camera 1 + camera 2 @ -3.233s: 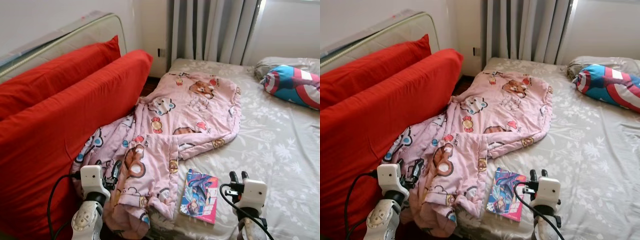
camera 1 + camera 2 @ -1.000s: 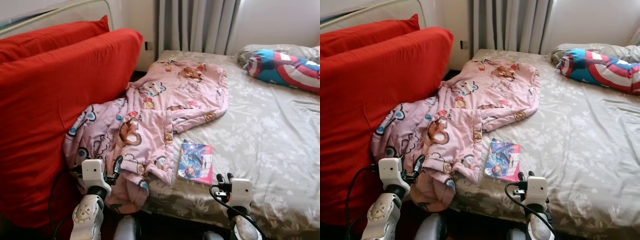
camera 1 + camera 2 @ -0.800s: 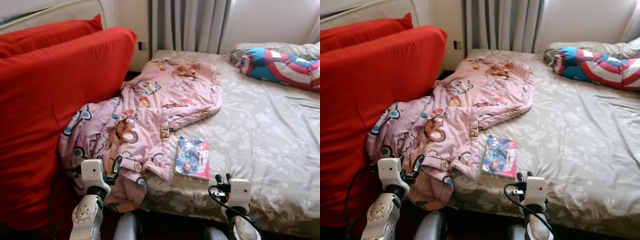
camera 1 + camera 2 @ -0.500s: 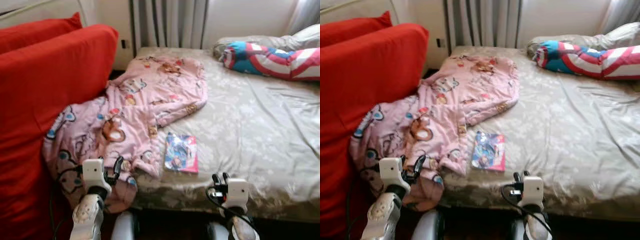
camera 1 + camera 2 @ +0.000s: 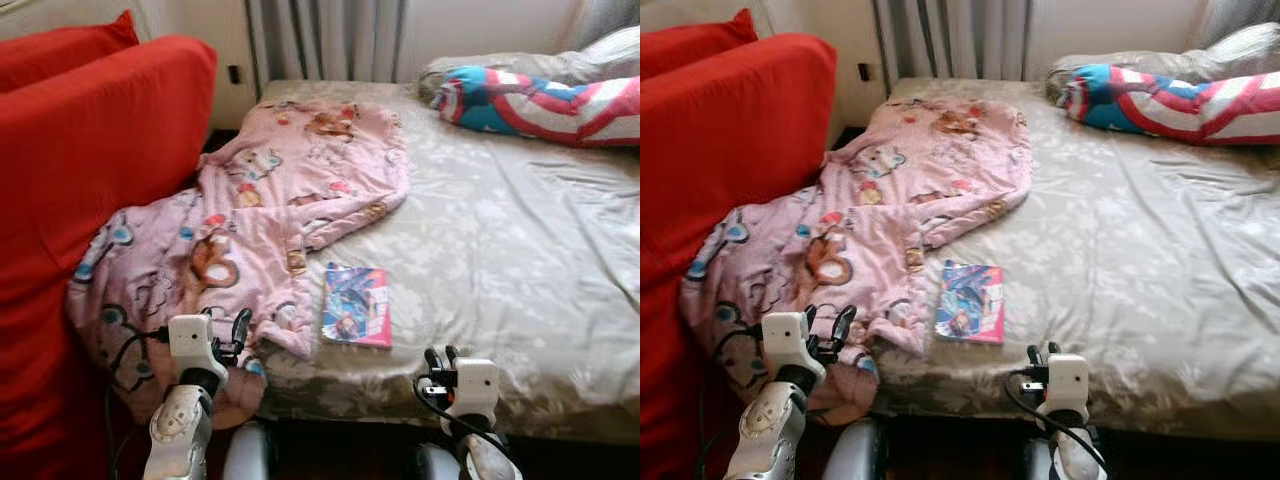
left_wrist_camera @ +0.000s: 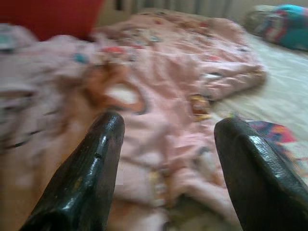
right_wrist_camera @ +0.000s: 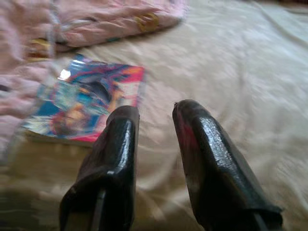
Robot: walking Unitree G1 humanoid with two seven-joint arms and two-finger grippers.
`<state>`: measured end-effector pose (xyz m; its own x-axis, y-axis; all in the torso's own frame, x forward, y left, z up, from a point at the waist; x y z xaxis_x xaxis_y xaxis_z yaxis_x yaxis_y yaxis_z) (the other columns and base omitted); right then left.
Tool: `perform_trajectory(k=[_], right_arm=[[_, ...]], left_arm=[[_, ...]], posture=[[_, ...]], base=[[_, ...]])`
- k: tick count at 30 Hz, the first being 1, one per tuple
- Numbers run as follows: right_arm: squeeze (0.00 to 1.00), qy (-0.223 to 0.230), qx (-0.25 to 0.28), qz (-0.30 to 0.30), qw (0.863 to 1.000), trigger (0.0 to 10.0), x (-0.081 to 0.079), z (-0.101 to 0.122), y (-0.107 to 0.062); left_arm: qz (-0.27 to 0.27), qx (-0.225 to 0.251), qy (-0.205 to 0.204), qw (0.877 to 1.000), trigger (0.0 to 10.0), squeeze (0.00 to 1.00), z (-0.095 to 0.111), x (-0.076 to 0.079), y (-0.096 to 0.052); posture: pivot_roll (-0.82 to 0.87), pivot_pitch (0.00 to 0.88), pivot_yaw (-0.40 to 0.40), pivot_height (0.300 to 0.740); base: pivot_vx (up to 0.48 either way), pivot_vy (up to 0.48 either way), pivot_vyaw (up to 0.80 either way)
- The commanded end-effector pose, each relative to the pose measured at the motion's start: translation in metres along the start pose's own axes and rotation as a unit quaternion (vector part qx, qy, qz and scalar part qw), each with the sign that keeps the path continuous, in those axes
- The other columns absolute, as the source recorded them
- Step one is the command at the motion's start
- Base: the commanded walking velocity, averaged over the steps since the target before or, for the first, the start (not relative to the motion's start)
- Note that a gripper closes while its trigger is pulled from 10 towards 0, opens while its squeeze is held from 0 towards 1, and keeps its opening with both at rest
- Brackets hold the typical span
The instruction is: Clean up the room
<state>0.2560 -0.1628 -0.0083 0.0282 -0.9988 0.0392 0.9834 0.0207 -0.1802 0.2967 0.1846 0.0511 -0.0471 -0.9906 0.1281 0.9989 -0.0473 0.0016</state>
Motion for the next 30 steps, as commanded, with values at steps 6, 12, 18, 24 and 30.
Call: perform_trajectory(k=[6,12,18,24,30], right_arm=[[0.0,0.004,0.0,0.015,1.0,10.0,-0.007,-0.001,0.0],[0.0,0.012,-0.003,0.015,1.0,10.0,-0.007,-0.001,0.001],[0.0,0.018,-0.003,0.009,1.0,10.0,-0.006,-0.002,0.001],[0.0,0.029,-0.012,-0.023,0.999,10.0,0.001,-0.004,0.002],[0.0,0.046,-0.033,-0.058,0.997,10.0,0.014,-0.008,0.005]], left_arm=[[0.005,-0.008,0.005,1.0,10.0,0.0,-0.002,-0.005,-0.003],[0.003,-0.008,0.004,1.0,10.0,0.0,-0.001,-0.005,-0.002],[0.002,-0.008,0.004,1.0,10.0,0.0,-0.001,-0.005,-0.002],[0.001,-0.008,0.004,1.0,10.0,0.0,-0.001,-0.004,-0.001],[-0.001,-0.008,0.003,1.0,10.0,0.0,-0.001,-0.004,-0.001]], posture=[[0.03,0.042,0.018,0.608],[0.03,0.042,0.019,0.608],[0.03,0.042,0.02,0.608],[0.03,0.043,0.021,0.608],[0.03,0.043,0.021,0.608]], base=[[0.0,0.0,0.8],[0.0,0.0,0.4],[0.121,0.0,0.0],[0.246,0.0,0.0],[0.265,0.0,-0.08]])
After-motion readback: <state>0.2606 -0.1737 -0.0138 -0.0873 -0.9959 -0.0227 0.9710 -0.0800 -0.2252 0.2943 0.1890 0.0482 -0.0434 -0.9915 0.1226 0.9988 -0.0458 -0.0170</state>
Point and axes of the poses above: a point about 5 cm out from each wrist's last joint towards the gripper, its own y axis pointing out of the wrist towards the gripper, its own z axis along the axis of the wrist's last joint, x = y × z, the point moved 2 cm from there along y, pointing out of the wrist towards the gripper, and after that the axes turned 2 degrees about -y, right-handed, at the moved point
